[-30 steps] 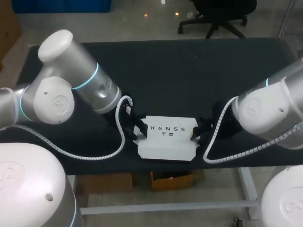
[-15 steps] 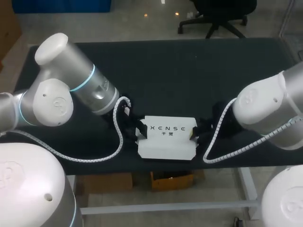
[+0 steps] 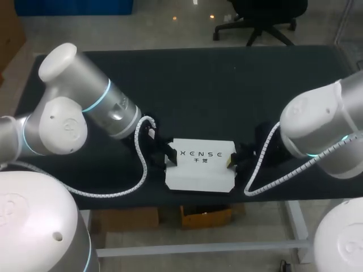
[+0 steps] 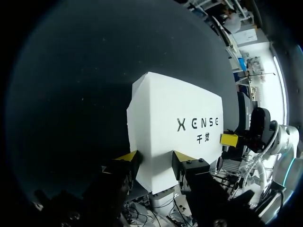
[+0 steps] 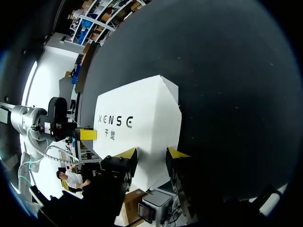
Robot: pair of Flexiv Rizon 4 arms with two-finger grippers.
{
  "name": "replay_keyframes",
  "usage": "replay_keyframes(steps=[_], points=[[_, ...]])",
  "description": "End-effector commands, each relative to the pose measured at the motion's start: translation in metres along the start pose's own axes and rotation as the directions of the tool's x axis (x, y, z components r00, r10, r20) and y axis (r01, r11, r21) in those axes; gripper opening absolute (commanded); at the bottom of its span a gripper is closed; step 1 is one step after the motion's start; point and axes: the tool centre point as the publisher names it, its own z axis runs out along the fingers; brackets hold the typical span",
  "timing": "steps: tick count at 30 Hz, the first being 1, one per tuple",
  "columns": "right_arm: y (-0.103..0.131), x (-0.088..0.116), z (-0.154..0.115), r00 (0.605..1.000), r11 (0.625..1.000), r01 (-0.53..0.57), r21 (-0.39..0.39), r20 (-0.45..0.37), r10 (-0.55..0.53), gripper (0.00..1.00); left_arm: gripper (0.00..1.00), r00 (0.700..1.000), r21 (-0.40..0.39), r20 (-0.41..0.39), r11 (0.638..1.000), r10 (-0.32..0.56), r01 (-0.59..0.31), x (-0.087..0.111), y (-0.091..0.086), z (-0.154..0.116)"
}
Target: Assemble the packaging by folding the flat box into shape, placing the metal phone stand inside, and closing the box properly
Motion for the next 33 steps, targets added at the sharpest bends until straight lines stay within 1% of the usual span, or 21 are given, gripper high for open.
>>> replay_keyframes(steps=[1,10,15,20,25,30,33], points=[[0.0000,-0.0016,0.0020,0.998,1.000,0.003,0.002,-0.062,-0.003,0.36,0.46,1.000,0.011,-0.016,1.000,-0.004,0.004,0.0006,0.0011,0.0054],[0.0000,-0.0023,0.0014,0.997,1.000,0.006,0.001,-0.073,-0.006,0.36,0.46,0.999,0.024,-0.032,1.000,-0.013,0.014,-0.0008,0.0018,0.0030],[-0.0002,-0.0026,0.0012,0.998,1.000,0.001,0.003,-0.063,-0.001,0.29,0.47,0.999,0.031,-0.030,0.999,-0.015,0.016,-0.0015,0.0025,0.0022],[-0.0002,-0.0026,0.0012,0.998,1.000,0.001,0.003,-0.063,-0.001,0.31,0.50,0.999,0.031,-0.030,0.999,-0.015,0.016,-0.0015,0.0025,0.0022],[-0.0002,-0.0026,0.0012,0.998,1.000,0.001,0.003,-0.063,-0.001,0.32,0.49,0.999,0.031,-0.030,0.999,-0.015,0.016,-0.0015,0.0025,0.0022],[-0.0002,-0.0026,0.0012,0.998,1.000,0.001,0.003,-0.063,-0.001,0.31,0.47,0.999,0.031,-0.030,0.999,-0.015,0.016,-0.0015,0.0025,0.0022],[-0.0002,-0.0026,0.0012,0.998,1.000,0.001,0.003,-0.063,-0.001,0.31,0.49,0.999,0.031,-0.030,0.999,-0.015,0.016,-0.0015,0.0025,0.0022]])
